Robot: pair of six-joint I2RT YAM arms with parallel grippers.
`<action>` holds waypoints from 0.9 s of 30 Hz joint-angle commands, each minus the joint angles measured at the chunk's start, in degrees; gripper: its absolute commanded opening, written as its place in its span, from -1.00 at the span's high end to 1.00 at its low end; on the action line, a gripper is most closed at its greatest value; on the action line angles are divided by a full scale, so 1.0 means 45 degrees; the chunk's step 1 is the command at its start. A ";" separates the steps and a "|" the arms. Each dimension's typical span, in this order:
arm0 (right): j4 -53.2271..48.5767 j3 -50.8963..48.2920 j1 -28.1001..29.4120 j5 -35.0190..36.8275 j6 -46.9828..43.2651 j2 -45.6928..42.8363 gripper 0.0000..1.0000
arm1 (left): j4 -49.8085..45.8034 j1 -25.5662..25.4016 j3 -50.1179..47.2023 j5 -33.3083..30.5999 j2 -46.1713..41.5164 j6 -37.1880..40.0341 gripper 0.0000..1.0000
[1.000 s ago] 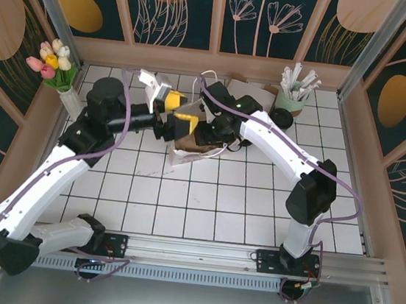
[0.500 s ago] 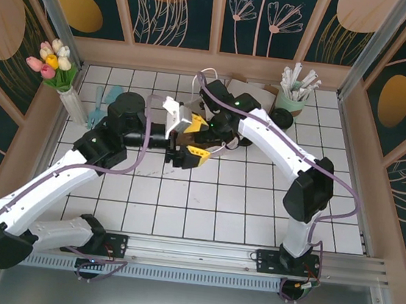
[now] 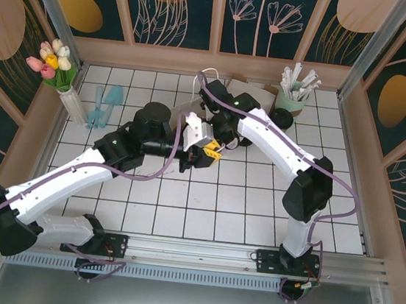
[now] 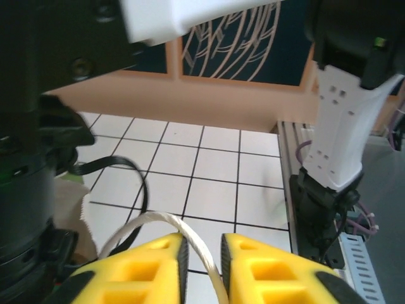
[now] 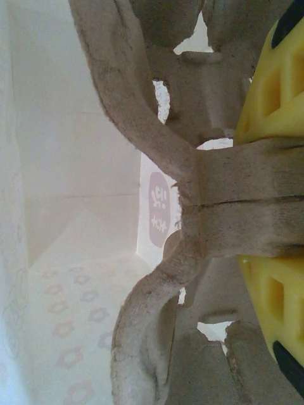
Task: Pack the takeout coffee
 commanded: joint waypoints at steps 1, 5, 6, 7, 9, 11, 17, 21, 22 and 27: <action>-0.0321 0.0288 -0.0127 0.0108 0.0445 0.0389 0.20 | 0.0323 -0.0012 -0.0217 0.1479 -0.0543 0.0323 0.69; -0.0432 0.0386 -0.0138 0.0266 0.0520 0.0623 0.20 | 0.0434 -0.0012 -0.0446 0.1563 -0.0958 0.0701 0.87; -0.0504 0.0402 -0.0144 0.0352 0.0511 0.0670 0.20 | 0.0528 -0.0018 -0.0493 0.1549 -0.1030 0.0736 0.87; -0.0536 0.0407 -0.0146 0.0422 0.0526 0.0707 0.20 | 0.0595 -0.0016 -0.0550 0.1547 -0.1064 0.0786 0.86; -0.0551 0.0323 -0.0146 0.0484 0.0540 0.0745 0.20 | 0.0664 -0.0017 -0.0555 0.1413 -0.1011 0.0846 0.81; -0.0570 0.0256 -0.0145 0.0583 0.0549 0.0818 0.20 | 0.0681 -0.0014 -0.0503 0.1240 -0.0824 0.0796 0.76; -0.0647 0.0004 -0.0068 0.0874 0.0435 0.1034 0.21 | 0.0845 -0.0019 -0.0121 0.0857 -0.0305 0.0497 0.67; -0.0422 -0.0343 -0.0049 0.0774 0.0259 0.0955 0.21 | 0.1149 -0.0016 -0.0028 -0.0565 -0.0312 0.0057 0.56; -0.0301 -0.0428 -0.0030 0.0746 0.0191 0.0903 0.21 | 0.1256 -0.0019 -0.0056 -0.0904 -0.0391 -0.0082 0.48; 0.0460 -0.1018 -0.0010 0.0499 0.0027 0.0450 0.22 | 0.1485 0.0161 -0.0431 -0.2862 -0.1363 -0.0817 -0.50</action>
